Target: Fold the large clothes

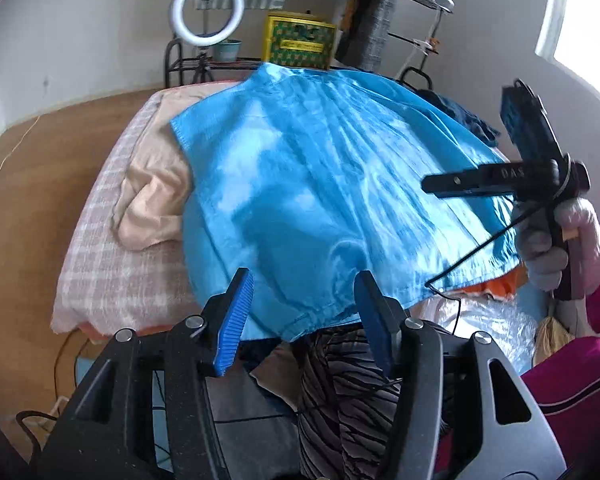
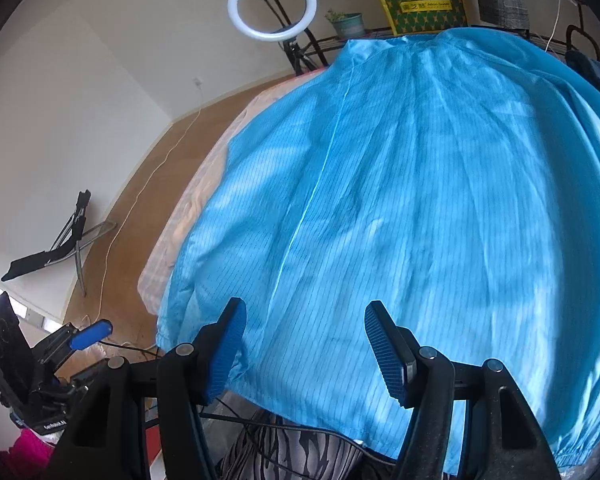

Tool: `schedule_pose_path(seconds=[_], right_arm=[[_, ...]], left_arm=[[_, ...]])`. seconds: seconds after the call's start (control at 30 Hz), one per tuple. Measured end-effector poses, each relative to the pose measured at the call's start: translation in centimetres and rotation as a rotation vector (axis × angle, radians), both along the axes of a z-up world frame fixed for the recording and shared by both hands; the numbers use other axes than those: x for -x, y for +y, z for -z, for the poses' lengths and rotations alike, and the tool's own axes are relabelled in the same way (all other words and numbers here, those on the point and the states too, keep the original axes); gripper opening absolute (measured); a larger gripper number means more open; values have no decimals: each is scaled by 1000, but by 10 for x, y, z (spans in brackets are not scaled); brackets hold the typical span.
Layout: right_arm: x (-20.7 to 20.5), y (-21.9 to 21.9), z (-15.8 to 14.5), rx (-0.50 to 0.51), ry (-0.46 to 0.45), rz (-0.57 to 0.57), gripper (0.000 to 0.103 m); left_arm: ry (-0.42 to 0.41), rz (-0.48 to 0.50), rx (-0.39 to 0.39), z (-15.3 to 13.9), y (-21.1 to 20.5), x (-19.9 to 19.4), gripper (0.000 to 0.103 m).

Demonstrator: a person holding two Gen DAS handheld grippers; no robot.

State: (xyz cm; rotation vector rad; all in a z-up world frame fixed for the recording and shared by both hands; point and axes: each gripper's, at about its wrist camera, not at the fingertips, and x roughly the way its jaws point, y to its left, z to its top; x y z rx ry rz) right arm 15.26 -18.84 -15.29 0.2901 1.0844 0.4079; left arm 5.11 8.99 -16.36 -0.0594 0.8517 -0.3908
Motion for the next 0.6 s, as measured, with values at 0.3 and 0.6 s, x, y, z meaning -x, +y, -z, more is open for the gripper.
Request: schedule_pose_path(seconds=[0.3,0.6], right_arm=[[-4,43,53,-71,168,-64,67],[-9,90,71,-66,237,-156,9]], left_arm=[[167,-210,224,56,64,-30,55],[223,-283,319,86,75,-42,48]])
